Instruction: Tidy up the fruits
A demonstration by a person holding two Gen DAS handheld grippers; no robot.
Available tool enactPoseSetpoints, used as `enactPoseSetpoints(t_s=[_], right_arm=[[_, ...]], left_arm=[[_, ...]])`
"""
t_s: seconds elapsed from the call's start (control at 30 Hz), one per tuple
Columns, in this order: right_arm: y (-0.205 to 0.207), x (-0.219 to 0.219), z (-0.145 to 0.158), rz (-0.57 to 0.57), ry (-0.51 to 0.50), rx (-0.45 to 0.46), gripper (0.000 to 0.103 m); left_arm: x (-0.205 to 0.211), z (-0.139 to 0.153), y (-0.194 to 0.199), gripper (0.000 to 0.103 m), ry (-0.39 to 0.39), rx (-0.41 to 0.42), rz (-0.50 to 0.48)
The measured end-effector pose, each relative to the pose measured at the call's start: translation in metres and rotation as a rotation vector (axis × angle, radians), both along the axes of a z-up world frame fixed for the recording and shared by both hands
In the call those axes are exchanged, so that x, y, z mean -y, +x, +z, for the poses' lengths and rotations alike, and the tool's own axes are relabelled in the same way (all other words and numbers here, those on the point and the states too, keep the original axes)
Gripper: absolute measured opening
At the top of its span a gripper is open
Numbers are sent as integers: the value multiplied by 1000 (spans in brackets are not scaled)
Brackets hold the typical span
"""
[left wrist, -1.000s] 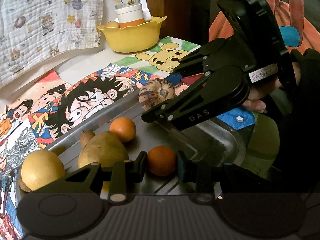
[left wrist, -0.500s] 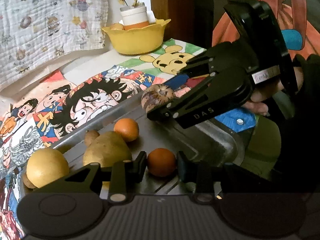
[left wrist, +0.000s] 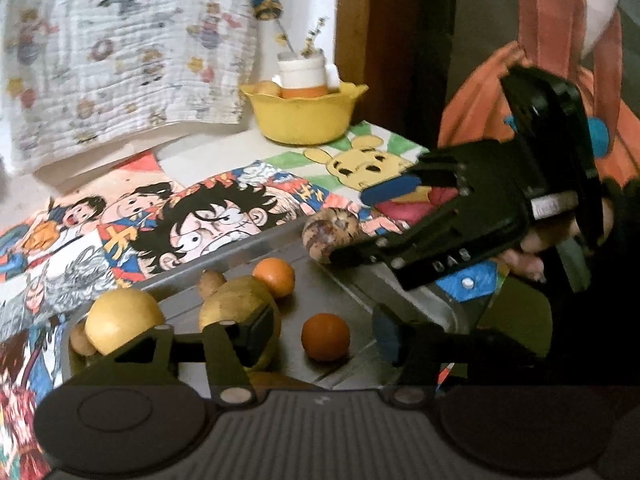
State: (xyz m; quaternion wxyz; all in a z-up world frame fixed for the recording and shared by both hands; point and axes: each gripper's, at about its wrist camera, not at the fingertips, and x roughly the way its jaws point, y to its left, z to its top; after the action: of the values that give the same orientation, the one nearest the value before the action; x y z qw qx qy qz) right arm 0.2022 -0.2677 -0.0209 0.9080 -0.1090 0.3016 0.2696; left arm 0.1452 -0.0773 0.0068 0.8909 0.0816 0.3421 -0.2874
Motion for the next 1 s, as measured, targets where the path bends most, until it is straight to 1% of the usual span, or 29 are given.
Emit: enactPoseSetpoints(t_s=[0.2, 0.3, 0.33, 0.37, 0.4, 0.47, 0.57, 0.7, 0.9, 1.0], right_arm=[[-13, 0, 8, -6, -6, 24, 86], [-19, 2, 11, -24, 3, 30, 90], [-21, 2, 12, -34, 9, 33, 91], [-24, 2, 13, -46, 14, 35, 94], [-27, 2, 14, -60, 18, 35, 96], [-34, 2, 15, -80, 29, 32, 96], [-50, 2, 18, -98, 76, 29, 101], [-70, -3, 22, -135, 118, 20, 102], [-101, -10, 22, -177, 220, -19, 102], [-118, -14, 22, -189, 245, -9, 102]], left_arm=[[-21, 7, -9, 69, -80, 2, 75], [-32, 10, -16, 78, -117, 14, 119], [-37, 11, -18, 83, -135, 18, 144], [-41, 11, -20, 86, -153, 18, 166], [-45, 11, -22, 87, -171, 17, 184], [-53, 11, -25, 93, -204, 17, 223], [-63, 11, -33, 99, -227, 38, 294], [-70, 12, -48, 102, -224, 80, 366], [-69, 12, -70, 102, -137, 118, 421], [-71, 14, -84, 102, -132, 127, 469]])
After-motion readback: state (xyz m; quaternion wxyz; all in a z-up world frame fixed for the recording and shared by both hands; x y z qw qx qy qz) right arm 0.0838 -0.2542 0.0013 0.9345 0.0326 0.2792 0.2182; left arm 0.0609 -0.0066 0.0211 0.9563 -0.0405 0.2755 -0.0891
